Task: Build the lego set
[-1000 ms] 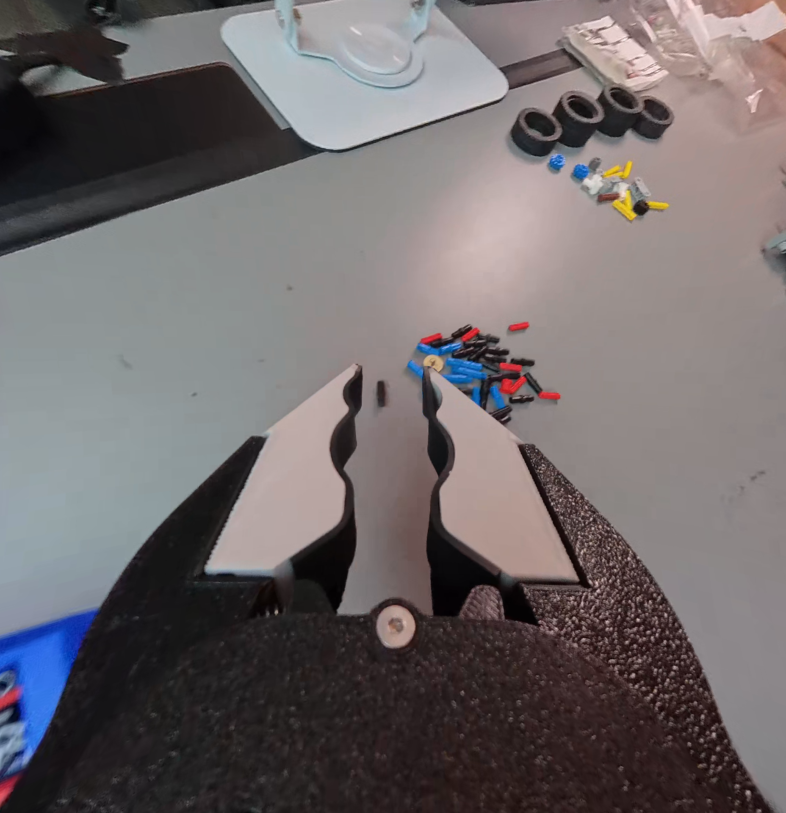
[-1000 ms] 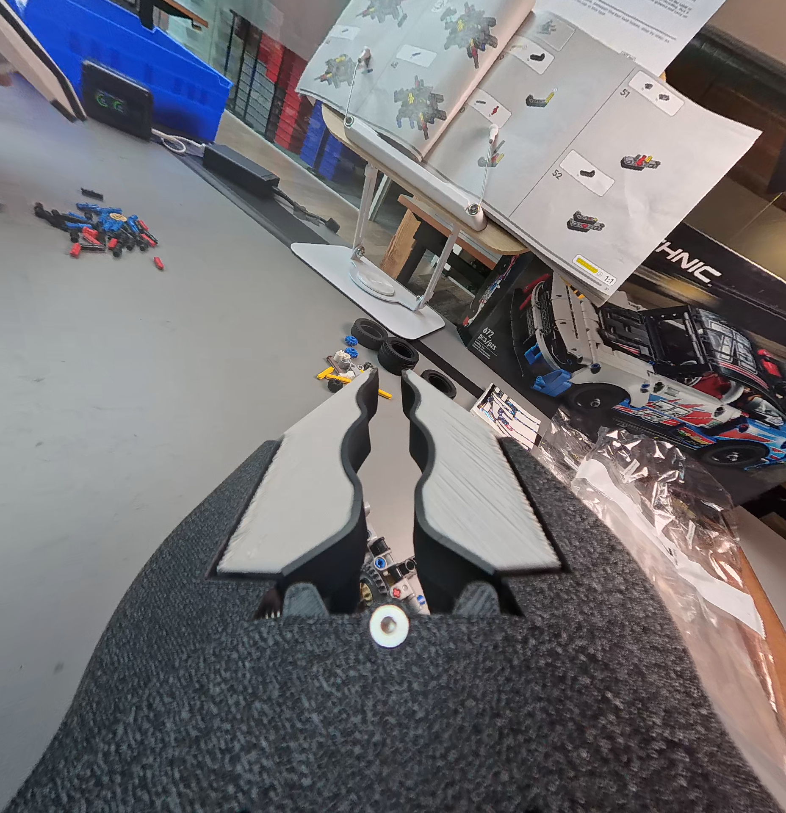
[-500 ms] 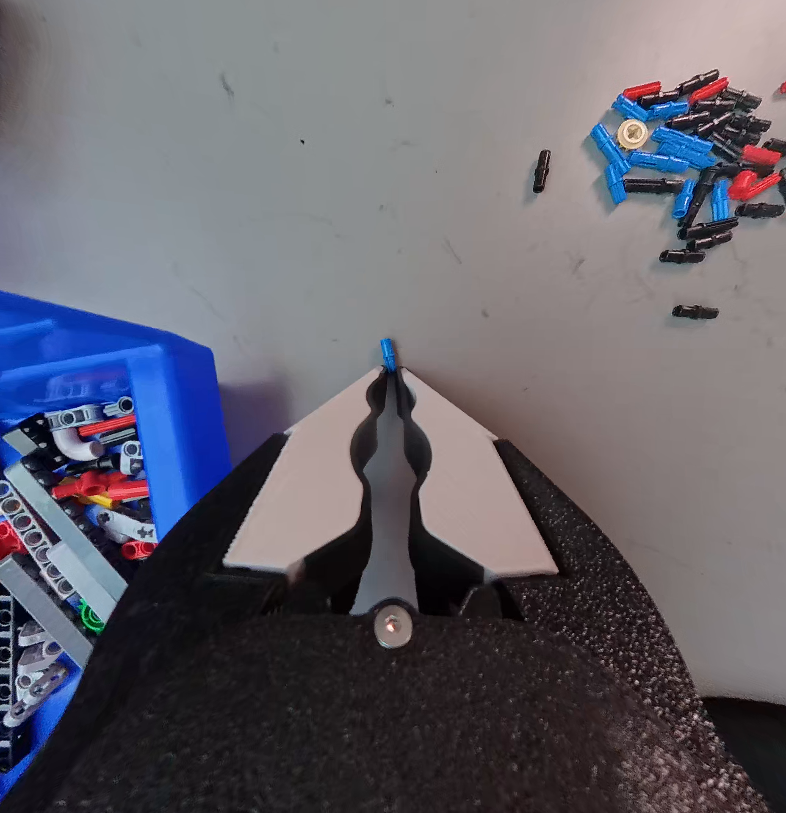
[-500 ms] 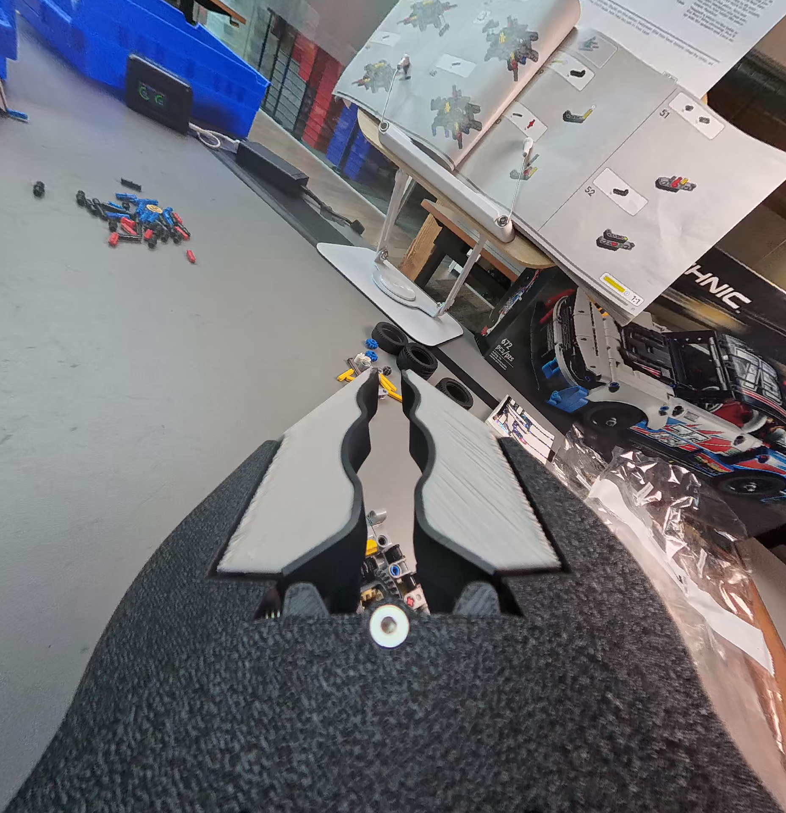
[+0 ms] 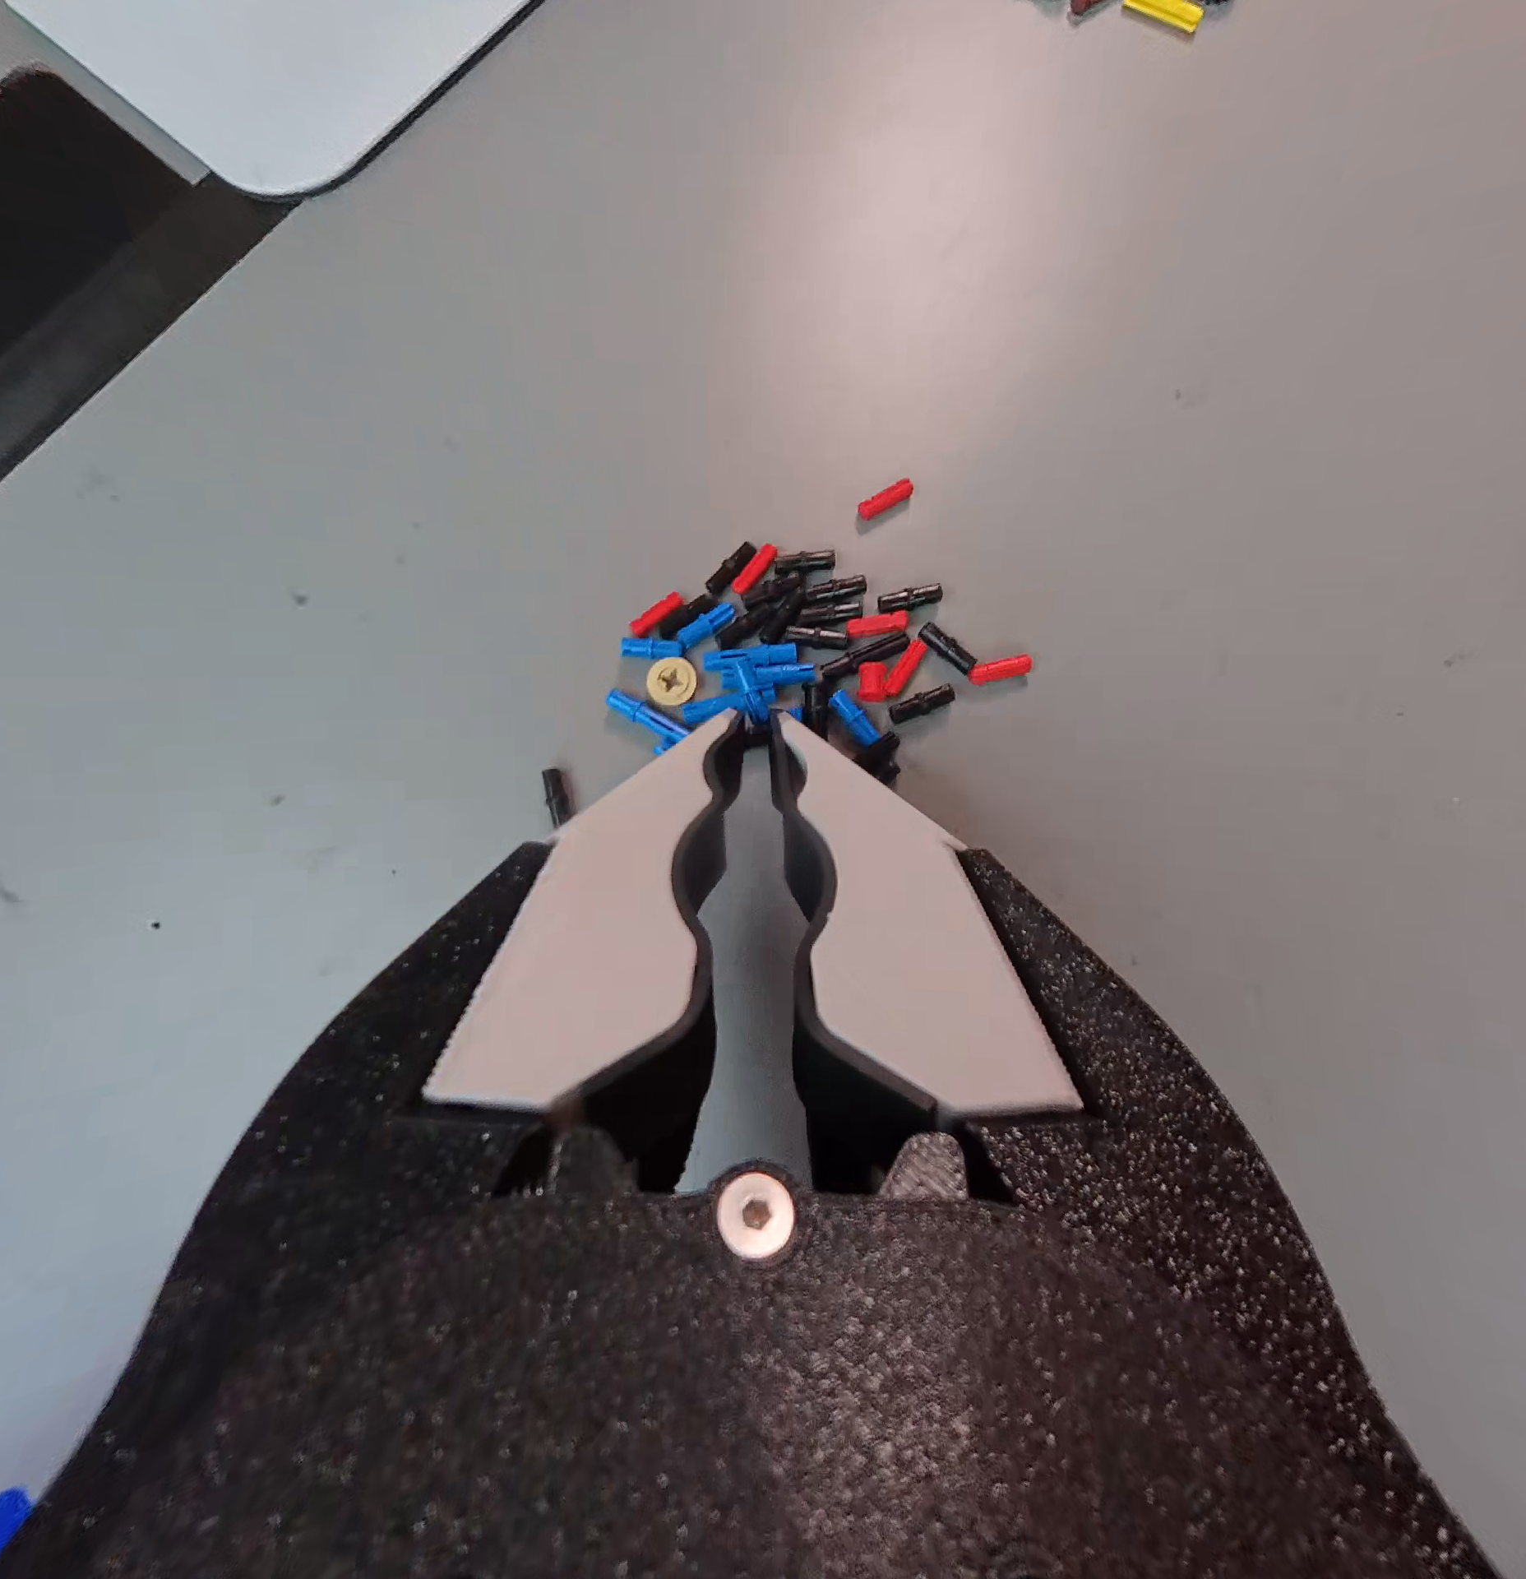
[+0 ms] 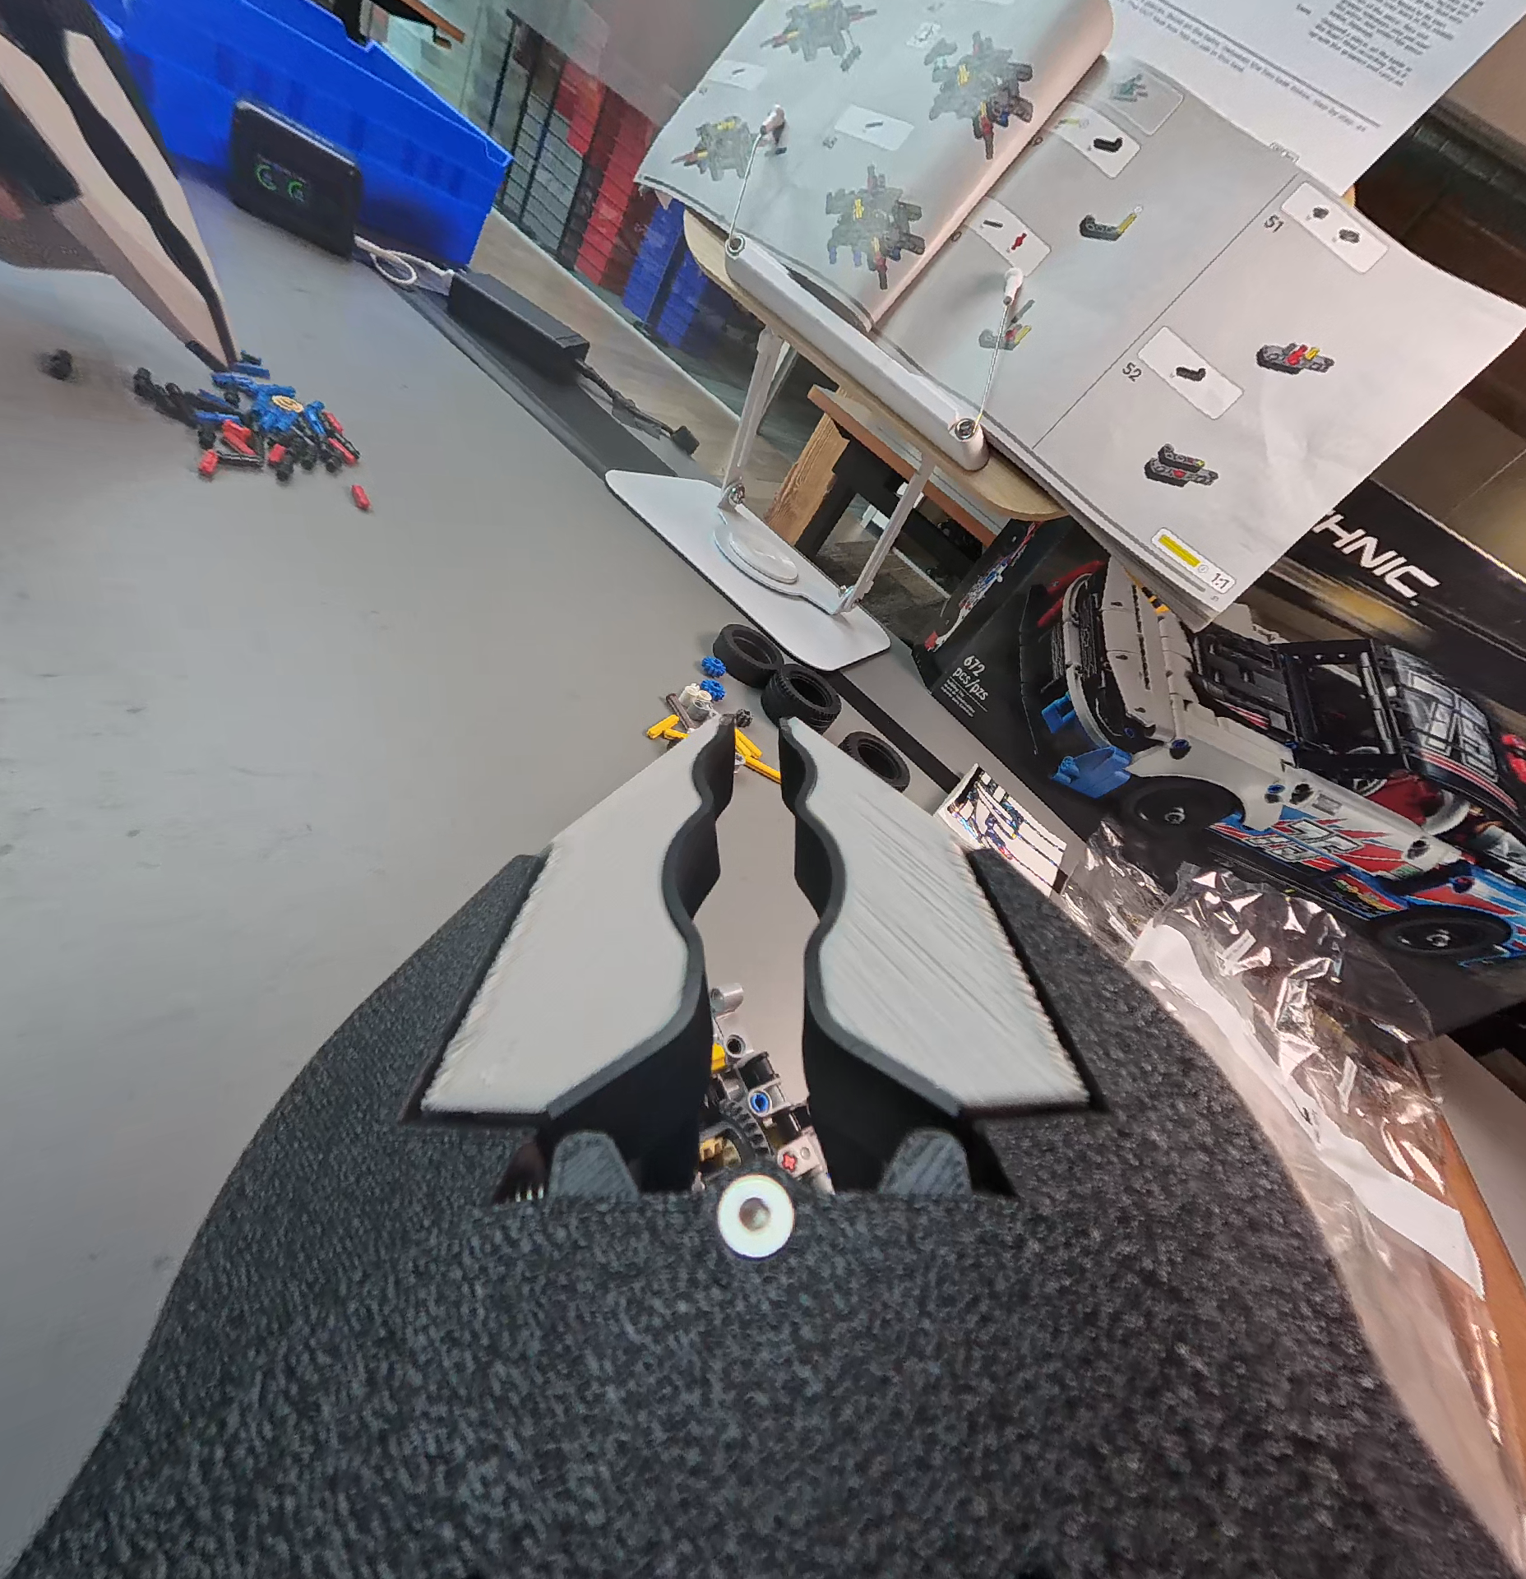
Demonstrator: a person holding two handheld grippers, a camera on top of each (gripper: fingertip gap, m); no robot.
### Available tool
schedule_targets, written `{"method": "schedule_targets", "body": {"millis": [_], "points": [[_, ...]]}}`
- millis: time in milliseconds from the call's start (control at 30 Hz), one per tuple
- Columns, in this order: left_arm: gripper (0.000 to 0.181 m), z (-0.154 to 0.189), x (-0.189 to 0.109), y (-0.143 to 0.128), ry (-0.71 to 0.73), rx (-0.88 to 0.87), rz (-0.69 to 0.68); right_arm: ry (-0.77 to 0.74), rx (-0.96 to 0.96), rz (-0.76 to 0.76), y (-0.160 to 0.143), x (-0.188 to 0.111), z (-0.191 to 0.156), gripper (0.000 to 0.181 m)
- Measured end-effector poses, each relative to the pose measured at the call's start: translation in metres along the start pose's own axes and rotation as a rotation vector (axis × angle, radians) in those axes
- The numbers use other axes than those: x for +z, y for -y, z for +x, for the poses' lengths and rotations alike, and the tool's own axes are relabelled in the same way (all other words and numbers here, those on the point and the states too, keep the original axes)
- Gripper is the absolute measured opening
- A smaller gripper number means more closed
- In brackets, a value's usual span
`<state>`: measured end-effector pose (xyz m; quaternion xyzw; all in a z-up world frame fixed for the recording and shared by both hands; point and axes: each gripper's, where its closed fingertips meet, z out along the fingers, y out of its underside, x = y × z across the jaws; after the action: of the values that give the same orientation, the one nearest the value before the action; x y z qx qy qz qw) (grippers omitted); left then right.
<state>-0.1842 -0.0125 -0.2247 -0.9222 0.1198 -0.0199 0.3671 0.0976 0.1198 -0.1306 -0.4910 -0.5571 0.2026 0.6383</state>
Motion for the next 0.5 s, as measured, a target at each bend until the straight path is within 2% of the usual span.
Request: {"method": "schedule_targets", "body": {"millis": [33, 267, 500], "points": [[0.010, 0.000, 0.001, 0.006, 0.002, 0.007, 0.035, -0.004, 0.002, 0.001, 0.000, 0.000, 0.001, 0.009], [0.036, -0.013, -0.035, 0.073, 0.042, -0.003, 0.420, -0.020, 0.060, 0.004, -0.004, 0.004, 0.008, 0.009], [0.030, -0.071, -0.059, 0.139, 0.156, -0.089, 0.664, -0.048, 0.070, 0.008, -0.002, 0.009, 0.010, 0.009]]}}
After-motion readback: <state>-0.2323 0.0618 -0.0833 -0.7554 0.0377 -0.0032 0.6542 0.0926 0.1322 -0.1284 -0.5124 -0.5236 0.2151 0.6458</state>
